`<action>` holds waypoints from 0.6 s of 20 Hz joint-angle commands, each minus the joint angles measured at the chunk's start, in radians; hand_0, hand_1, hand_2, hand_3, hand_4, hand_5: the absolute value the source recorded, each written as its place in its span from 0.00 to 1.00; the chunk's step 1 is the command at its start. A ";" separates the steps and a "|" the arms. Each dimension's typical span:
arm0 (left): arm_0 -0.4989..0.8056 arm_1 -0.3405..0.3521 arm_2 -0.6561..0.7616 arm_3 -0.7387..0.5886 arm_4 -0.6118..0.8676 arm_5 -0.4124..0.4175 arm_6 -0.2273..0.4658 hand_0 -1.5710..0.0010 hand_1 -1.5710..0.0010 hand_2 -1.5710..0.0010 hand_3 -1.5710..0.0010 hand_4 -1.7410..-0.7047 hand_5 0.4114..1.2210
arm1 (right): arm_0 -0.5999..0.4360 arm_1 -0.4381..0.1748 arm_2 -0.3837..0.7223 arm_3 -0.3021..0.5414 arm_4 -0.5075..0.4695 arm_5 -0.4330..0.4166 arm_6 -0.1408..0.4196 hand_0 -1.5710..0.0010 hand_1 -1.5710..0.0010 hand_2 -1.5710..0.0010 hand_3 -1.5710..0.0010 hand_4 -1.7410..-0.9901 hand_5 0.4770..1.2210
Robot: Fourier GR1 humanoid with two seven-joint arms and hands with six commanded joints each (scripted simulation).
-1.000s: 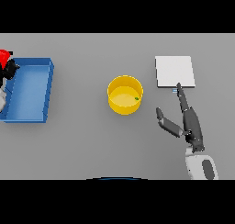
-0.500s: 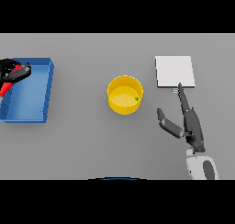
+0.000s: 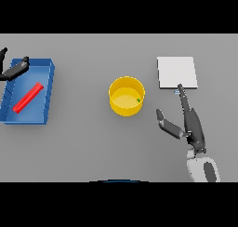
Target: Pick up the red beaker and tilt it to pour out 1 green nut into yellow bowl. Pick up the yellow bowl and place it on the metallic measuring scale.
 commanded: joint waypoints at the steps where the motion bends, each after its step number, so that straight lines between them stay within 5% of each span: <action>1: -0.007 -0.007 0.004 0.000 0.005 0.001 -0.005 0.97 0.97 0.97 0.97 0.92 0.32 | -0.005 -0.011 0.000 0.000 0.002 0.009 0.006 1.00 1.00 1.00 1.00 0.72 0.25; 3: -0.014 -0.019 0.005 0.023 0.000 0.002 -0.028 0.98 0.98 0.98 0.98 0.93 0.33 | -0.032 -0.025 0.024 0.010 -0.002 0.056 -0.021 1.00 1.00 1.00 1.00 0.77 0.29; 7: 0.006 -0.020 -0.001 0.001 0.004 0.017 -0.018 0.99 0.99 0.99 0.99 0.92 0.36 | -0.153 -0.115 0.063 0.042 0.053 0.148 0.000 1.00 1.00 1.00 1.00 0.68 0.31; 12: -0.004 -0.030 -0.010 0.004 0.002 0.011 -0.006 1.00 1.00 1.00 1.00 0.91 0.37 | -0.305 -0.233 0.168 0.091 0.236 0.229 0.047 1.00 1.00 1.00 1.00 0.61 0.26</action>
